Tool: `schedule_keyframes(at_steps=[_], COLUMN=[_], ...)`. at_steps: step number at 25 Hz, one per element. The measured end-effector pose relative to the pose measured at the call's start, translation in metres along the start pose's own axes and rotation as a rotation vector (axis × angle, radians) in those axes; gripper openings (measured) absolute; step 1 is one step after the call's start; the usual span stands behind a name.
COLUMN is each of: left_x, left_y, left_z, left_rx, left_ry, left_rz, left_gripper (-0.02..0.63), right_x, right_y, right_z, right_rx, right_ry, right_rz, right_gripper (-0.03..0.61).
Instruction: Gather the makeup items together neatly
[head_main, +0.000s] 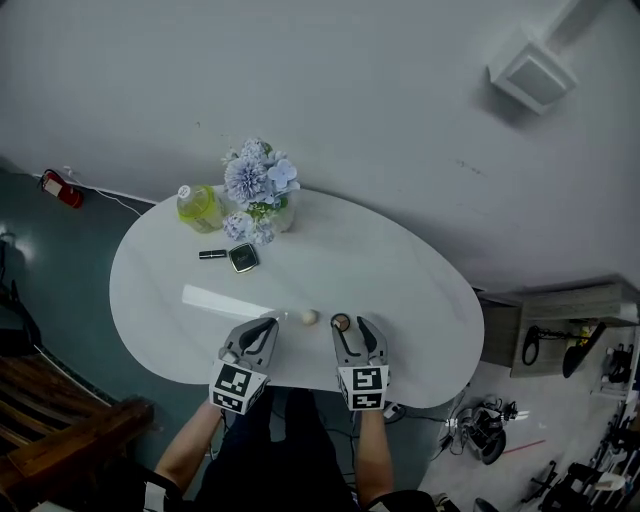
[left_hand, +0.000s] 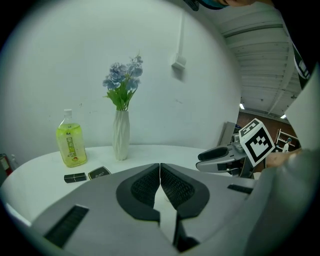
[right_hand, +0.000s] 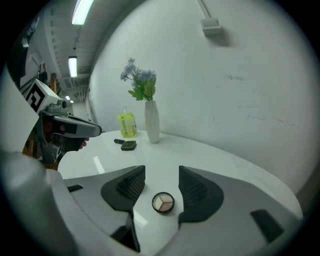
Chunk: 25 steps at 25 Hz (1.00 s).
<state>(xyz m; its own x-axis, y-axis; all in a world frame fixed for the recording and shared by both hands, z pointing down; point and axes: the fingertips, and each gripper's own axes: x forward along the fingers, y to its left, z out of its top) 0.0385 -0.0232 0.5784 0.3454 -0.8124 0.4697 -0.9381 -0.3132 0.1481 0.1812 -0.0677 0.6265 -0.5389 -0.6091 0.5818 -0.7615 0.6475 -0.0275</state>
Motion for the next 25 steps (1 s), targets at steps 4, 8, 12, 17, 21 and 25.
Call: schedule_keyframes(at_steps=[4,8,12,17,21,25], left_x=[-0.013,-0.029,-0.049,-0.064,-0.074,-0.082], left_y=[-0.004,-0.007,-0.011,-0.014,-0.011,-0.007], left_z=[0.028,0.054,0.072,0.093,0.105,0.109], left_rx=[0.031,0.056,0.072,0.098,0.114,0.113], left_ry=[-0.052,-0.100,-0.133,-0.178,-0.206,-0.219], left_rz=[0.002,0.006,0.009,0.006,0.011,0.017], left_gripper=[0.020,0.020,0.020,0.020,0.020,0.020], right_x=[-0.023,-0.045,-0.066,-0.081,-0.091,-0.094], right_y=[0.004,0.011,0.025,0.036,0.042,0.049], right_z=[0.031,0.062,0.087,0.109,0.127,0.131], right_rx=[-0.014,-0.031,-0.034,-0.043,-0.049,-0.043], right_ry=[-0.076,-0.151,-0.208,-0.255,-0.294,-0.304], right_rz=[-0.035,-0.061,-0.068,-0.071,-0.085,-0.097], right_gripper=[0.190,0.155,0.128,0.108,0.085,0.060])
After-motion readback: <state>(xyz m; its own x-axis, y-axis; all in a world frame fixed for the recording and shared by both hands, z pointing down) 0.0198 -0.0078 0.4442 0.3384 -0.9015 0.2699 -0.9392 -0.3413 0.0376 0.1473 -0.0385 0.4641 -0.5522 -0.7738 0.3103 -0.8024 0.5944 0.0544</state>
